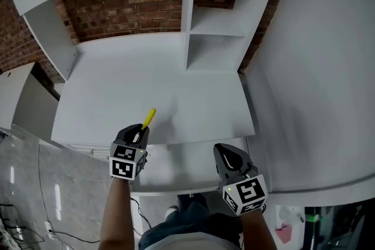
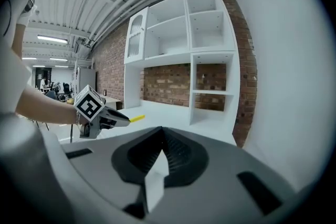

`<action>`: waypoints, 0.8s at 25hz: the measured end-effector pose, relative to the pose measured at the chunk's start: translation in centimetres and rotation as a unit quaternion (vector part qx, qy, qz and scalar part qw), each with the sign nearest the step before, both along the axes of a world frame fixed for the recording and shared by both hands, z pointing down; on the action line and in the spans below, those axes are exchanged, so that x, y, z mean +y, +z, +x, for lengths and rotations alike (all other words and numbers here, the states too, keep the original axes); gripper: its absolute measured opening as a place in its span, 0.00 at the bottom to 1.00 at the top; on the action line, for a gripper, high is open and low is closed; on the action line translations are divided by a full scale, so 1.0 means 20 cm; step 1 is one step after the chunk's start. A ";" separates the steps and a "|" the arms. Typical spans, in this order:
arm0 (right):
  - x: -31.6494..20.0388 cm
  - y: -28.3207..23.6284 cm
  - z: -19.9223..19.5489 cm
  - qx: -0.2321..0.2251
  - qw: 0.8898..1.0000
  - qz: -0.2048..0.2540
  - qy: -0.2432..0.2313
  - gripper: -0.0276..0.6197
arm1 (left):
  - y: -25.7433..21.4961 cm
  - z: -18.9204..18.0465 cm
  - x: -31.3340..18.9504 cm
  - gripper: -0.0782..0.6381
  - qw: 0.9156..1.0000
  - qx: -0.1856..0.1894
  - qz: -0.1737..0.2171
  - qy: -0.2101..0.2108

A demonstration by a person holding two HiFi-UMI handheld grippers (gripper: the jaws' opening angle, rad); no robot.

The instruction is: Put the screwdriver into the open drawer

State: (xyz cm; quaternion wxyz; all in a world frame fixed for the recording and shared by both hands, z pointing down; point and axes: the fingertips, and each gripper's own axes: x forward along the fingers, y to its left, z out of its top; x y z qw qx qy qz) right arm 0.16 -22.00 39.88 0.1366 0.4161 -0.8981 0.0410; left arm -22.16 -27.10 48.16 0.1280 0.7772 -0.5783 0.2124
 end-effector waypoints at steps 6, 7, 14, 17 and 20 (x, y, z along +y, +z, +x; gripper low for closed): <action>0.28 -0.05 -0.01 -0.014 1.000 0.011 0.014 0.06 | -0.07 -0.04 0.29 0.22 1.000 0.006 0.018 0.001; 0.32 -0.06 -0.02 -0.014 1.000 0.012 0.015 0.06 | -0.08 -0.04 0.33 0.22 1.000 0.008 0.020 0.002; 0.55 -0.05 -0.01 -0.011 0.999 0.010 0.035 0.06 | -0.06 -0.01 0.54 0.22 0.999 0.023 0.021 0.020; 0.58 -0.02 0.01 -0.008 0.999 0.005 0.046 0.06 | -0.01 0.02 0.57 0.22 0.999 0.027 0.012 0.031; 0.58 0.01 0.03 -0.001 0.999 -0.003 0.050 0.06 | 0.06 0.07 0.57 0.22 0.999 0.033 -0.001 0.041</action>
